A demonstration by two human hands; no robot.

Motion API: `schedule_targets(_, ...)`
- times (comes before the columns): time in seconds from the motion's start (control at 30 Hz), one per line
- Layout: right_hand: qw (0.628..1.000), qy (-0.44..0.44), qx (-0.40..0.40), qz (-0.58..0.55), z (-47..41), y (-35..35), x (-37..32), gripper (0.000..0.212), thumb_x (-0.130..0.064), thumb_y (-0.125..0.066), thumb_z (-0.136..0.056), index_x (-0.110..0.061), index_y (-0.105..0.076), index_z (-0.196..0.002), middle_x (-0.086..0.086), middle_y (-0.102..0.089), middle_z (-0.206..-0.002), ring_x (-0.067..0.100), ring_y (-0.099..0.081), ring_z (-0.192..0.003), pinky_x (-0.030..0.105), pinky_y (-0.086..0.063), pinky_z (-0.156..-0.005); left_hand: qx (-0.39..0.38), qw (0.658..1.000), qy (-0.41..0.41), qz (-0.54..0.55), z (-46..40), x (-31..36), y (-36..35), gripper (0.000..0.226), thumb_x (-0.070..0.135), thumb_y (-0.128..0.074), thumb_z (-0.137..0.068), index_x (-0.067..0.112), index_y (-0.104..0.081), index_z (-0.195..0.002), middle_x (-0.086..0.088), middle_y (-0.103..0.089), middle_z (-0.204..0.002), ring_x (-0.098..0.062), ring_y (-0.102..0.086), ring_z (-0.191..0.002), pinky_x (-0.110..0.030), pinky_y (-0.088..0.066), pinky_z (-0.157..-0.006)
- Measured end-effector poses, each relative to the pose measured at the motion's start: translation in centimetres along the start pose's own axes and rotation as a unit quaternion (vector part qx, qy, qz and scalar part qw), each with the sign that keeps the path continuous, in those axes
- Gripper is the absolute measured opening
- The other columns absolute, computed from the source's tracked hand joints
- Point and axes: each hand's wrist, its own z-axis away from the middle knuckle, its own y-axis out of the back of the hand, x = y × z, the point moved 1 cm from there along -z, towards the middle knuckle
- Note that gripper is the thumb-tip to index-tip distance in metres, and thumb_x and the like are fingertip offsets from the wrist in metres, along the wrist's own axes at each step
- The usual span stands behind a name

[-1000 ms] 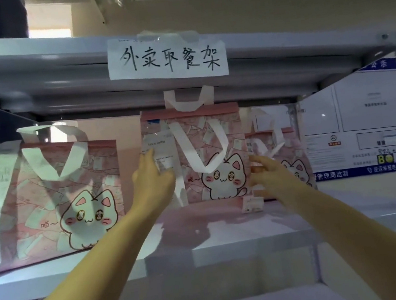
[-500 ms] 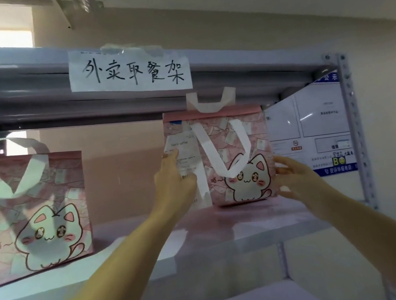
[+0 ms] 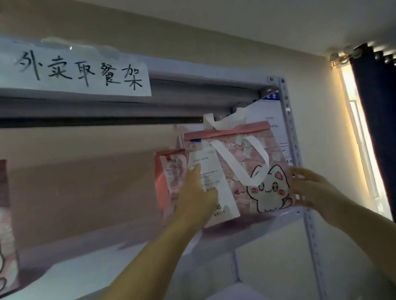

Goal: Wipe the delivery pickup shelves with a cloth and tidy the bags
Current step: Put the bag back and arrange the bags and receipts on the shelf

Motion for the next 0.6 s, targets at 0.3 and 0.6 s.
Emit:
schedule_targets(0.3,0.998,0.008,-0.023,0.055,-0.7,1.9,3.7,0.045,0.009,-0.057,-0.085,-0.021,-0.055,-0.119,0.004,-0.064,-0.112,0.011,-0.063,-0.094,0.018,-0.053,-0.07,-0.05,0.992,0.016,-0.116,-1.7,-1.3,-4.5,0.052,0.02,-0.058,-0.076,0.026,-0.036,-0.123,-0.002,-0.045,-0.129,-0.026,-0.053,-0.112,-0.044,-0.054,-0.087)
schedule_targets(0.6,0.958,0.066,0.032,0.276,-1.7,0.6,5.1,0.068,-0.012,-0.058,-0.088,-0.023,-0.029,-0.149,-0.003,-0.001,-0.16,0.018,-0.009,-0.147,0.028,-0.025,-0.107,-0.073,0.935,-0.023,-0.347,-1.4,-2.1,-5.4,0.08,0.04,-0.067,-0.08,0.017,-0.025,-0.144,-0.009,0.01,-0.158,-0.03,-0.013,-0.14,-0.044,-0.028,-0.11)
